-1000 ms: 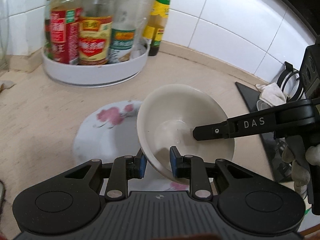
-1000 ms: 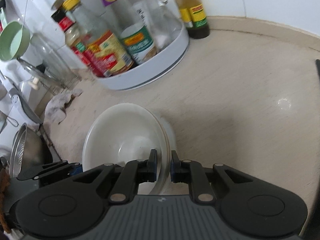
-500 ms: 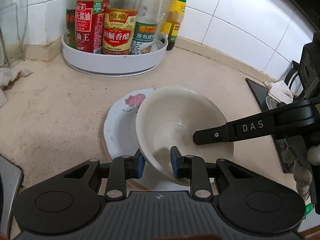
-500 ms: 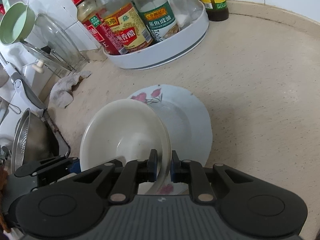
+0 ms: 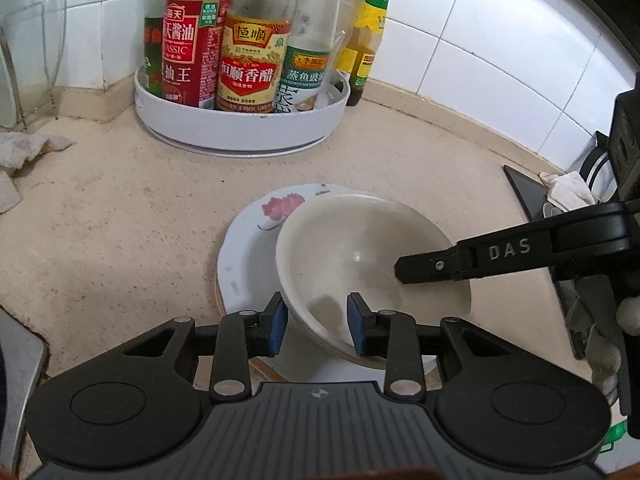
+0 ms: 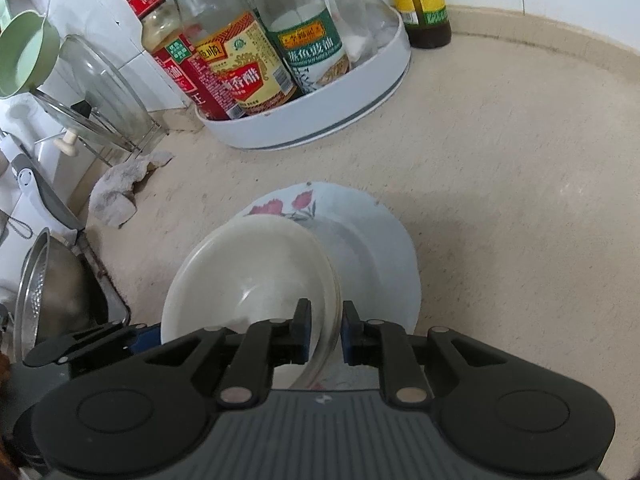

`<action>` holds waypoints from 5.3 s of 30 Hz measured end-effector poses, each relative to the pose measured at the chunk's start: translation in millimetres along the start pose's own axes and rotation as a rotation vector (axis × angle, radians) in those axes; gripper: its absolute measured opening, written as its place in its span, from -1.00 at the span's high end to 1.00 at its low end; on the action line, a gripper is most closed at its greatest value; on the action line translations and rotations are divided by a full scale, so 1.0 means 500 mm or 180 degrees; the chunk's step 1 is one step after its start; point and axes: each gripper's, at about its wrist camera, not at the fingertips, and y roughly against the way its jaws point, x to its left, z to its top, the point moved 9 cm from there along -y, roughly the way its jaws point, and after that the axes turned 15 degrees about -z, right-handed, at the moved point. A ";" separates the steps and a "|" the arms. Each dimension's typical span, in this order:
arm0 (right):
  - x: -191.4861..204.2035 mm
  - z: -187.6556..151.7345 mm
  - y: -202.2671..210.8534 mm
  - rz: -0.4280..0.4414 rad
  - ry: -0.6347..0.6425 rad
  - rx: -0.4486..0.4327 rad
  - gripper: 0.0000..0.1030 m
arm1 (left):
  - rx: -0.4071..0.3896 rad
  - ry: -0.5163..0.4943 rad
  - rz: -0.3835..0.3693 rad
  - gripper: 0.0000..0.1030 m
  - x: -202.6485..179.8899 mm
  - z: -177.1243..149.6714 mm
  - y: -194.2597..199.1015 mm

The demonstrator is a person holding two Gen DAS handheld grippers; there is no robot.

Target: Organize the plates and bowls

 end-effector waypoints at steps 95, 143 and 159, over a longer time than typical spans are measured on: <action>0.063 -0.077 0.231 -0.0249 0.0191 -0.1107 0.32 | -0.0722 -0.0506 0.0511 -1.00 -0.033 0.006 0.144; 0.025 -0.118 0.254 -0.0256 0.0111 -0.1129 0.29 | -0.0795 -0.0478 0.0462 -1.00 -0.055 0.014 0.132; 0.009 -0.097 0.232 -0.0604 0.0114 -0.1257 0.29 | -0.0905 -0.0497 0.0563 -1.00 -0.057 0.017 0.146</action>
